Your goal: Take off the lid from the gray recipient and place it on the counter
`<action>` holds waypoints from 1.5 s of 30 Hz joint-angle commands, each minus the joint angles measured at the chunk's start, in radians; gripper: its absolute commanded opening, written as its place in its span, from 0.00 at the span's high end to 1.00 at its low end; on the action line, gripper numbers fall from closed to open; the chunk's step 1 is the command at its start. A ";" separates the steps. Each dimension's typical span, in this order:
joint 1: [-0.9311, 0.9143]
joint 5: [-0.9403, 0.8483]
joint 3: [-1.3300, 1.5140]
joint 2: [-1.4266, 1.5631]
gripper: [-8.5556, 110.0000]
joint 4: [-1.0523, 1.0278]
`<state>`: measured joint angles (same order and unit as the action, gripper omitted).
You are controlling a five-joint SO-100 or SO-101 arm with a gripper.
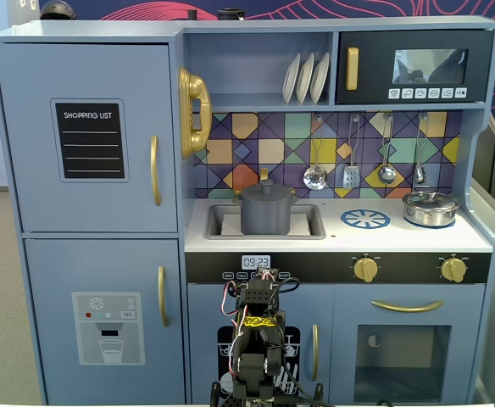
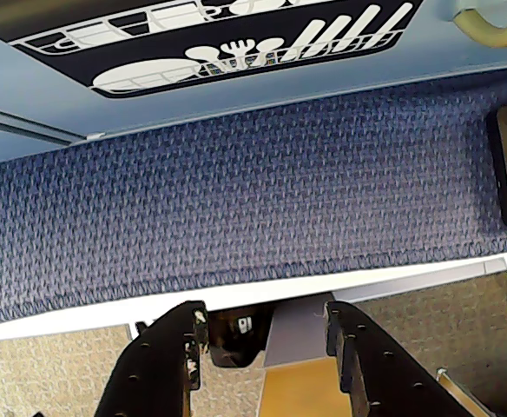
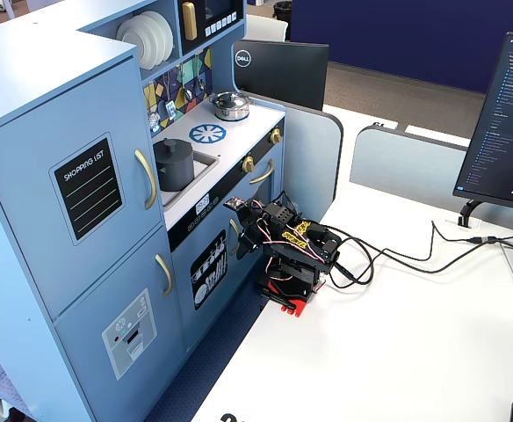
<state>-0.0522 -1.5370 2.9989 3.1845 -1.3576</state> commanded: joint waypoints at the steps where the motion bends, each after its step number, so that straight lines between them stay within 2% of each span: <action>1: -0.011 0.023 0.003 -0.005 0.93 -0.172; 14: -0.003 -0.003 0.002 -0.006 0.93 -0.152; 18: -0.009 0.052 -0.054 -0.008 0.93 0.026; 23: -0.005 0.028 -0.299 -0.020 0.93 0.235; 29: -0.008 -0.130 -0.577 -0.109 0.93 0.532; 33: -0.025 -0.124 -0.690 -0.167 0.92 0.664; 45: -0.023 -0.071 -0.776 -0.342 0.73 0.980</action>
<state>-0.0583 -1.6214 2.2964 2.9084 -0.4709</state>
